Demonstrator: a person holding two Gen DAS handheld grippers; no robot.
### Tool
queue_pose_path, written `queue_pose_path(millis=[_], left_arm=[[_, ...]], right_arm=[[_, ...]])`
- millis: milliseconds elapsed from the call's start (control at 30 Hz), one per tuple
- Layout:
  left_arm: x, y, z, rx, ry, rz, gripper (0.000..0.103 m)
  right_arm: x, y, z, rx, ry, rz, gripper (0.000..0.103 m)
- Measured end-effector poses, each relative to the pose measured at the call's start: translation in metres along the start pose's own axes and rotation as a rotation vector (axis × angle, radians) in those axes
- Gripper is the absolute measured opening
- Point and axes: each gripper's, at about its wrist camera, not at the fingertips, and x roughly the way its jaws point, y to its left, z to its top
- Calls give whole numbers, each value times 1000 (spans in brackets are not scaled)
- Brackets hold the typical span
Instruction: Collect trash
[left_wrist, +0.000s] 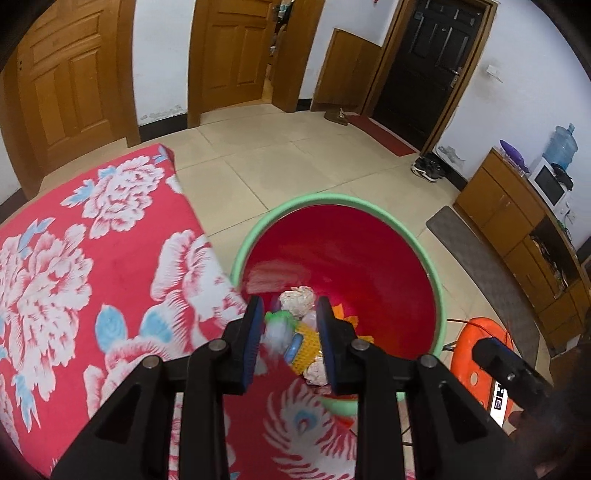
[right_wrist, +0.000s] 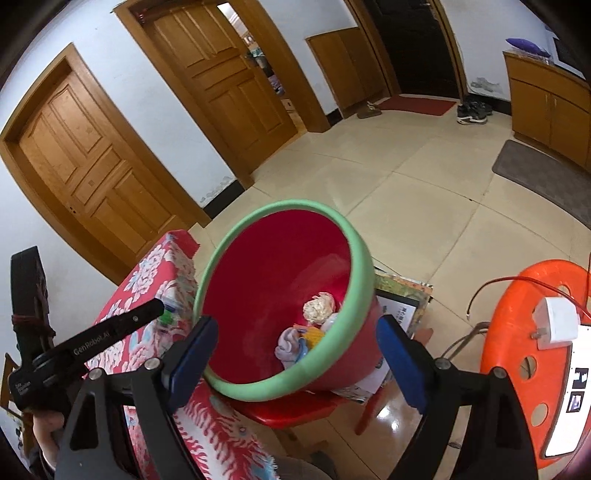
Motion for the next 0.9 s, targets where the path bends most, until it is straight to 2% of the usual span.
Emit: queue_pose_path(millis=[33, 67, 233, 467, 900], left_arm=[[-1, -1, 0, 3, -4, 2, 44], [-3, -2, 0, 6, -13, 10, 48], [-21, 3, -4, -2, -42, 39, 49], [-60, 21, -18, -52, -79, 99, 60], [-169, 66, -75, -168, -168, 257, 71]], right_arm=[[0, -2, 0, 4, 1, -2, 89], [0, -3, 0, 8, 1, -2, 89], [-5, 0, -2, -4, -5, 13, 89], [-19, 18, -9, -44, -13, 58, 89], [-85, 88, -34, -217, -67, 173, 89]])
